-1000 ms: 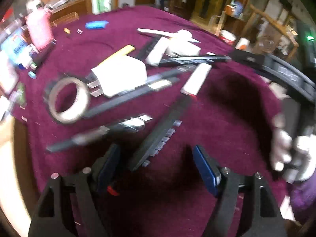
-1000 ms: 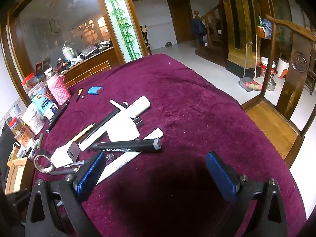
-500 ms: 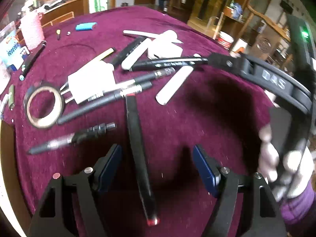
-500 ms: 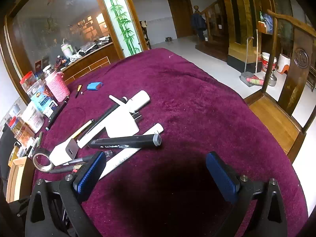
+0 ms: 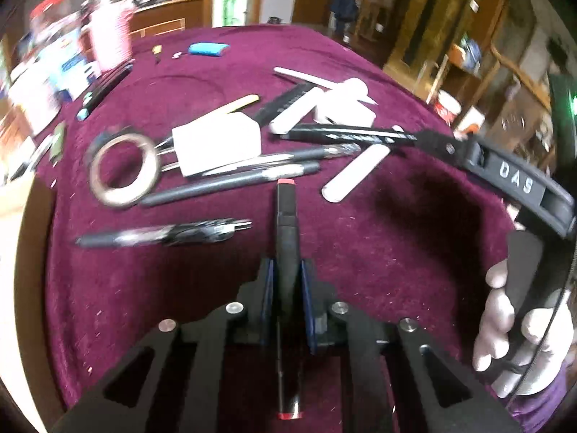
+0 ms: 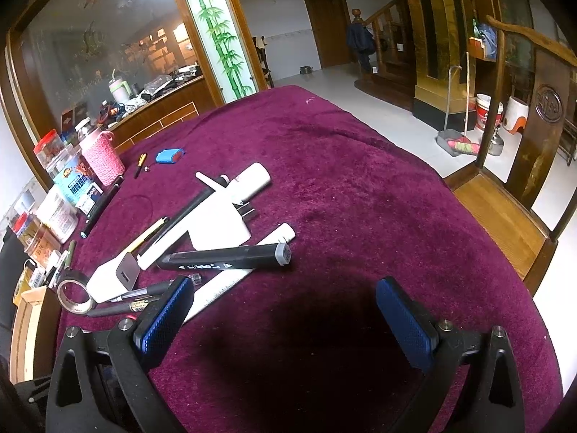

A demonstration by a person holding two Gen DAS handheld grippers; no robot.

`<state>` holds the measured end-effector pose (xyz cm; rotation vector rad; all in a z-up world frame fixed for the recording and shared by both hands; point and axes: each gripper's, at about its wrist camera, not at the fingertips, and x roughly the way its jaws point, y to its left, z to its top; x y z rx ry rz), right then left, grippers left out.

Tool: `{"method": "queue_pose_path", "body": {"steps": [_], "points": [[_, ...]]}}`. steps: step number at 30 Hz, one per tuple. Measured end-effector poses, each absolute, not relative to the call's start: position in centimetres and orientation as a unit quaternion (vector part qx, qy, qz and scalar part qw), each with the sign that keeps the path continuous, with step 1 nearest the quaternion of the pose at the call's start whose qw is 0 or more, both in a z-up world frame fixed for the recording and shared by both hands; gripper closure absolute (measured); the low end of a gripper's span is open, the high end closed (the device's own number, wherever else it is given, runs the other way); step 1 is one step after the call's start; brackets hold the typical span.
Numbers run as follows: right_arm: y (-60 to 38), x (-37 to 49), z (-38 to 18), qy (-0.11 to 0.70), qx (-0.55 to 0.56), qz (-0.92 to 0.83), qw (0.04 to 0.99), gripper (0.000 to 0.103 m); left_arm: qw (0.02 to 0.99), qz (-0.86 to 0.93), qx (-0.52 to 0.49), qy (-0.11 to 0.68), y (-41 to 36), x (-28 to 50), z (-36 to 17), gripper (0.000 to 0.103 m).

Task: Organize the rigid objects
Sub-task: 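Lower the left tool onto the black red-capped marker and close on it, then carry the marker into the cardboard tray and release while right tool places white paint marker there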

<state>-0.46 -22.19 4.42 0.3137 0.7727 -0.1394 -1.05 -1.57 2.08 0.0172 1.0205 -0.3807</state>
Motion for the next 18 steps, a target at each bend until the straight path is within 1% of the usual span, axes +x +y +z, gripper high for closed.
{"method": "queue_pose_path", "body": {"steps": [7,10,11,13,14,15,17,18], "points": [[-21.4,-0.4,5.0,0.400,0.195,-0.008,0.896,0.001,0.863,-0.186,-0.073,0.464,3.4,-4.3,4.5,0.089],[-19.1,0.7,5.2,0.428,0.175,0.011,0.887,0.001,0.868,-0.191,-0.105,0.447,5.7,-6.0,5.7,0.089],[-18.4,1.2,5.2,0.437,0.159,0.008,0.885,0.004,0.869,-0.192,-0.115,0.441,6.5,-6.6,6.0,0.089],[-17.0,2.6,4.6,0.466,0.127,-0.012,0.876,0.019,0.871,-0.194,-0.131,0.433,7.7,-7.3,6.5,0.089],[-16.6,3.3,3.9,0.483,0.127,-0.019,0.866,0.036,0.871,-0.196,-0.138,0.429,8.4,-7.7,6.7,0.088],[-16.5,4.0,3.3,0.498,0.134,-0.025,0.856,0.047,0.873,-0.195,-0.143,0.424,9.1,-8.2,6.9,0.088],[-16.4,4.9,2.8,0.499,0.150,-0.047,0.852,0.048,0.877,-0.193,-0.144,0.417,10.1,-8.9,7.3,0.088],[-16.2,5.3,2.8,0.500,0.147,-0.064,0.851,0.051,0.879,-0.191,-0.144,0.413,10.5,-9.2,7.4,0.088]]}}
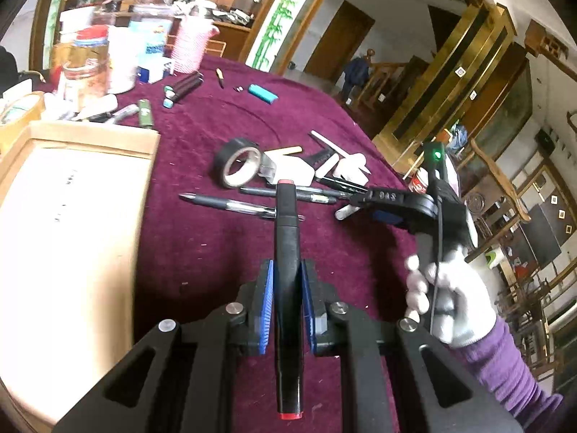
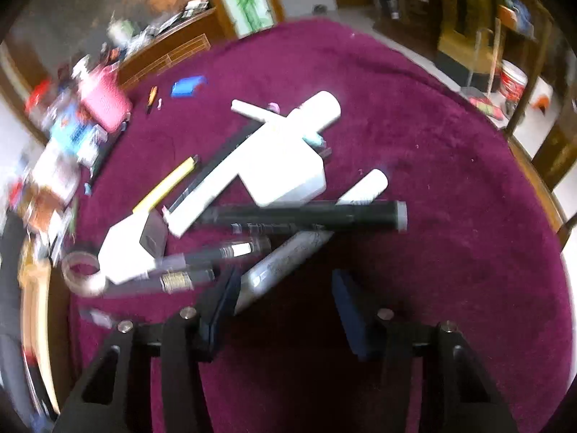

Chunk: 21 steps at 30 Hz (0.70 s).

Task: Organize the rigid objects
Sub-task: 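Carry the marker into the cardboard tray and release while right tool places white paint marker there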

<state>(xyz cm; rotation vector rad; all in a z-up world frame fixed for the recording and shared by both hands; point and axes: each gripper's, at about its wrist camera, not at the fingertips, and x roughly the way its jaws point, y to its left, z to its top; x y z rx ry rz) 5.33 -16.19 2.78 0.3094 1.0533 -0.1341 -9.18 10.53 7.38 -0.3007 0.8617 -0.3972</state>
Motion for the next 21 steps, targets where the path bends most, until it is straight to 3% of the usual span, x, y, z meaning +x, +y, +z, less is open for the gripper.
{"method": "queue_pose_path", "body": {"steps": [5,9,11,15,21], "points": [[-15.2,6.4,2.7,0.496,0.130,-0.101,0.853,0.054,0.881,-0.184,-0.159,0.407,12.4,-10.1,7.2,0.088],[-14.9,5.9,3.1,0.492,0.108,-0.092,0.859,0.076,0.881,-0.178,-0.173,0.403,13.7,-10.6,7.1,0.088],[-16.0,4.9,3.2,0.494,0.135,-0.075,0.856,0.081,0.882,-0.174,-0.178,0.400,14.3,-11.0,7.1,0.088],[-17.9,1.7,3.4,0.488,0.196,-0.026,0.850,0.087,0.885,-0.164,-0.188,0.394,16.1,-11.8,7.2,0.088],[-17.5,-2.0,4.8,0.463,0.261,0.072,0.844,0.088,0.881,-0.137,-0.214,0.399,19.3,-11.4,7.1,0.088]]}}
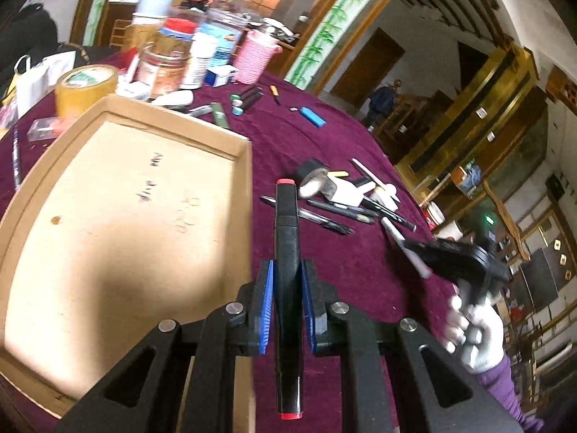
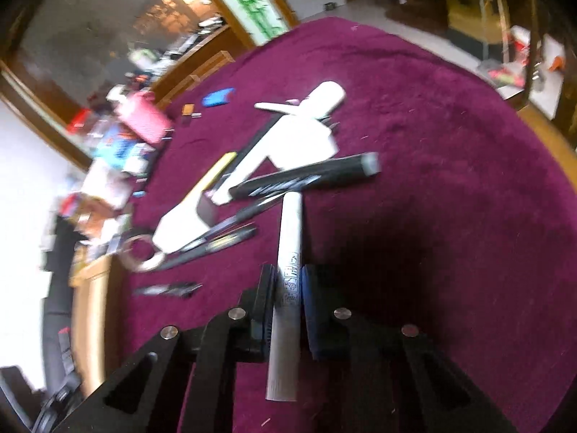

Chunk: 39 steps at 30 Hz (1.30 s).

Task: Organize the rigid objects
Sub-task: 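Carry the marker into the cardboard tray and release while right tool places white paint marker there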

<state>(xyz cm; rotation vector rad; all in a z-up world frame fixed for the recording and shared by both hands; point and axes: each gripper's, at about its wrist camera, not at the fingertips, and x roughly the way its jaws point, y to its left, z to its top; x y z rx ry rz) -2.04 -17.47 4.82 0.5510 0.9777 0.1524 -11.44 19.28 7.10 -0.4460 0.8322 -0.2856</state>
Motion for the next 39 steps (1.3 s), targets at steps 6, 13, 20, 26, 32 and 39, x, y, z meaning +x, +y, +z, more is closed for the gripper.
{"method": "queue_pose_path", "body": {"steps": [6,13,20,26,32,39], "points": [[-12.6,-3.0,7.6,0.449,0.259,0.154,0.841,0.088,0.877,-0.109,-0.225,0.411,21.7,-10.0,7.0,0.088],[-4.3,-1.6,9.6,0.462,0.254,0.240,0.815,0.087,0.857,-0.085,-0.237,0.449,23.8,-6.4,5.5,0.088],[5.1,1.8,8.2,0.501,0.208,0.250,0.802,0.087,0.842,-0.072,-0.236,0.481,24.3,-1.5,4.0,0.089],[9.2,3.4,6.1,0.525,0.168,0.233,0.801,0.087,0.840,-0.057,-0.233,0.486,24.7,0.4,2.9,0.088],[10.7,3.9,5.4,0.529,0.139,0.223,0.807,0.085,0.847,-0.053,-0.243,0.470,25.6,0.2,3.1,0.068],[10.0,3.6,5.9,0.517,0.139,0.217,0.816,0.075,0.843,-0.049,-0.281,0.457,27.2,-0.9,3.2,0.055]]}}
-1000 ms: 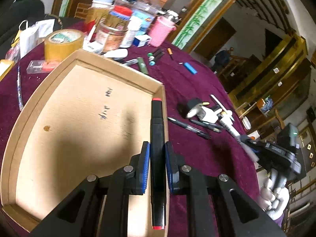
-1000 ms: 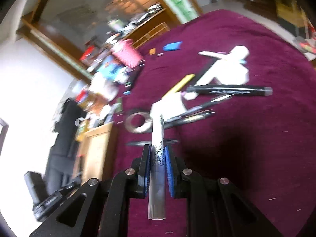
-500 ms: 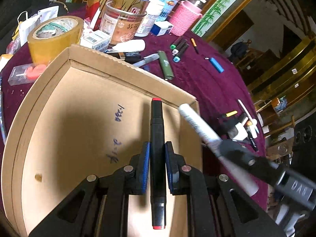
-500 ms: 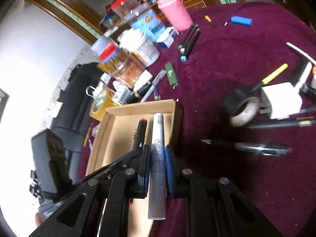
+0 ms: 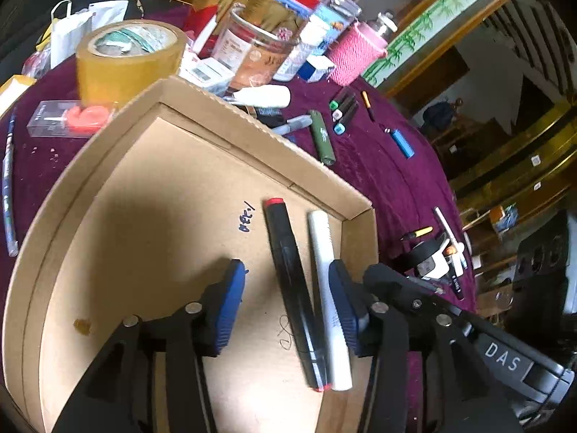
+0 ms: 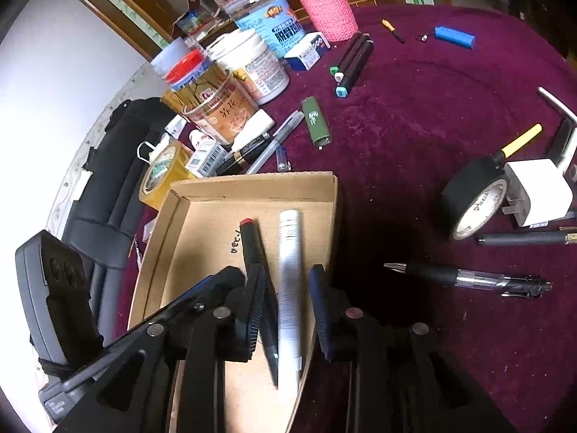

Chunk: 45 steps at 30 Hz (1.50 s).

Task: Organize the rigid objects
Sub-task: 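Carry the marker into the cardboard tray and release while right tool places white paint marker there, then grasp the black tape roll with the left tool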

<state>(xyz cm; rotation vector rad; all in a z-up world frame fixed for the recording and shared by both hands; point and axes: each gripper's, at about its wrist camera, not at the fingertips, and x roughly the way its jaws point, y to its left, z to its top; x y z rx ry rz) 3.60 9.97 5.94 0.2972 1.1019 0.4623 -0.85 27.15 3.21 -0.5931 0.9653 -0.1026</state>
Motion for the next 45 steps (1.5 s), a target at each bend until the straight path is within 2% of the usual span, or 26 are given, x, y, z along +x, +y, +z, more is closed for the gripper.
{"method": "queue_pose_path", "body": {"steps": [2,4,5,6,7,8,9,11,15,21,29,37,39,40,41,45], "points": [[9.1,2.6,7.7,0.486,0.113,0.212,0.841,0.074,0.852,-0.043,-0.272,0.445,27.1,-1.7,4.3,0.052],[7.6,1.4,9.9,0.444,0.087,0.202,0.869,0.068,0.862,-0.041,-0.262,0.432,26.8,-2.5,5.5,0.046],[6.3,0.3,11.4,0.408,0.076,0.195,0.889,0.058,0.868,-0.042,-0.255,0.423,26.4,-2.9,6.2,0.042],[5.1,-0.7,12.7,0.371,0.067,0.184,0.908,0.041,0.875,-0.043,-0.248,0.414,26.0,-3.3,7.1,0.040],[3.3,-2.3,14.2,0.315,0.053,0.160,0.934,0.029,0.880,-0.045,-0.242,0.406,25.5,-3.7,7.8,0.035],[2.0,-3.3,15.0,0.275,0.044,0.141,0.950,0.003,0.885,-0.050,-0.235,0.398,24.8,-4.1,8.5,0.030],[0.5,-4.4,15.4,0.230,0.039,0.124,0.964,0.000,0.891,-0.057,-0.225,0.390,23.9,-4.5,9.3,0.028],[-2.8,-5.7,15.1,0.172,0.034,0.096,0.980,0.000,0.899,-0.072,-0.203,0.381,21.8,-5.0,10.4,0.021],[-9.2,-1.5,11.8,0.281,0.059,0.021,0.958,0.001,0.891,-0.113,-0.185,0.399,17.2,-3.9,10.6,0.019],[-16.2,1.3,7.4,0.307,0.135,-0.030,0.941,0.001,0.866,-0.131,-0.180,0.449,11.8,-0.1,8.3,0.019],[-17.4,1.7,5.9,0.328,0.170,-0.010,0.929,0.001,0.873,-0.095,-0.054,0.475,7.2,5.9,4.8,0.019],[-16.9,1.8,5.4,0.342,0.182,0.021,0.921,0.001,0.872,-0.109,-0.028,0.477,6.5,8.0,2.9,0.019],[-16.8,1.7,5.4,0.340,0.177,0.021,0.923,0.001,0.867,-0.123,-0.041,0.480,6.4,8.3,2.7,0.037],[-16.8,1.7,5.3,0.339,0.175,0.021,0.924,0.001,0.864,-0.126,-0.046,0.485,6.4,8.3,2.6,0.072],[-16.7,1.7,5.3,0.340,0.171,0.019,0.925,0.001,0.857,-0.128,-0.051,0.497,6.3,8.4,2.4,0.087],[-16.4,1.9,4.9,0.347,0.163,0.022,0.923,0.001,0.861,-0.139,-0.069,0.485,6.6,7.2,3.2,0.087]]}}
